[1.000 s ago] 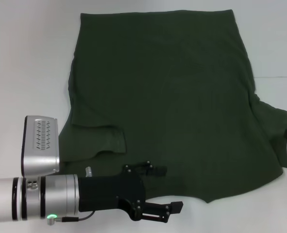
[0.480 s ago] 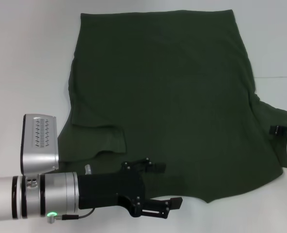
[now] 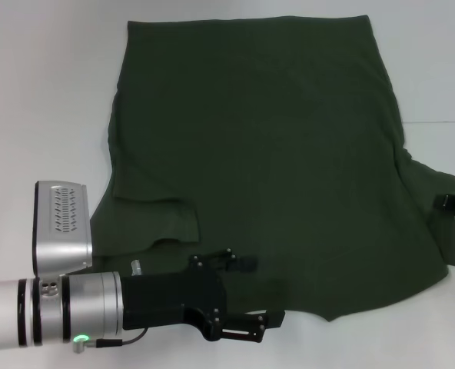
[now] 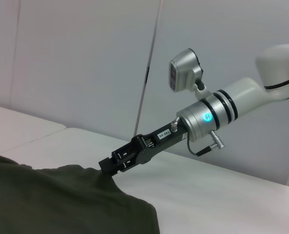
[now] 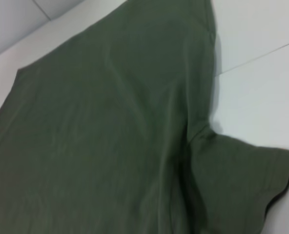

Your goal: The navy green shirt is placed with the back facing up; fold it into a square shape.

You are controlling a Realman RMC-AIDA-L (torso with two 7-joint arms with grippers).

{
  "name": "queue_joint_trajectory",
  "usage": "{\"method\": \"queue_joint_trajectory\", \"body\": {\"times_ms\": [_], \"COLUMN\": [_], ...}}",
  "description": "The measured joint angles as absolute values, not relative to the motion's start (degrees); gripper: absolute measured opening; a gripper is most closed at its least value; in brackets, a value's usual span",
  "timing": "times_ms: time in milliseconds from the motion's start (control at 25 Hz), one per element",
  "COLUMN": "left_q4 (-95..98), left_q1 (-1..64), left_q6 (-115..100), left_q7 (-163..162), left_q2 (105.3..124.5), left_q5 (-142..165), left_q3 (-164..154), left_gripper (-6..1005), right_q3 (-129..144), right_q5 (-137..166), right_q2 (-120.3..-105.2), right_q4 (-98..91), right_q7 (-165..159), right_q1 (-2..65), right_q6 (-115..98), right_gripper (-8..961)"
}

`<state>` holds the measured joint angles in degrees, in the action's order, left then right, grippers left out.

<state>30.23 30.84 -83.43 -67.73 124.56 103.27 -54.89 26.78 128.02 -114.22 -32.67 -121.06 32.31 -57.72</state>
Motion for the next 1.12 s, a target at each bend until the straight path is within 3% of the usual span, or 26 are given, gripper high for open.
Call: {"method": "queue_joint_trajectory", "body": {"times_ms": [240,920,1120], "left_q4": [30.2,30.2,30.2], "left_q1": [30.7,30.7,30.8], "left_q6": [-82.8,-82.8,-82.8], "left_q7": [-67.8,-67.8,-67.8], "left_q2": [124.54,124.47,124.45], "left_q5": [103.3,103.3,103.3], "left_q3": [-54.8,-54.8,-54.8], "left_gripper": [950,950,950], "right_q3": [26.6,25.9,25.8], "right_q5": [126.6,124.3,124.3], "right_q2": [-114.00,-114.01,-113.15], "right_q4": [-31.8,-30.2,-30.4], "right_q7": [-121.5,-120.2,-120.2], "right_q1": [32.0,31.6,31.1], "right_q6": [-57.3,-55.6,-55.4], "right_gripper": [386,-1,6]}}
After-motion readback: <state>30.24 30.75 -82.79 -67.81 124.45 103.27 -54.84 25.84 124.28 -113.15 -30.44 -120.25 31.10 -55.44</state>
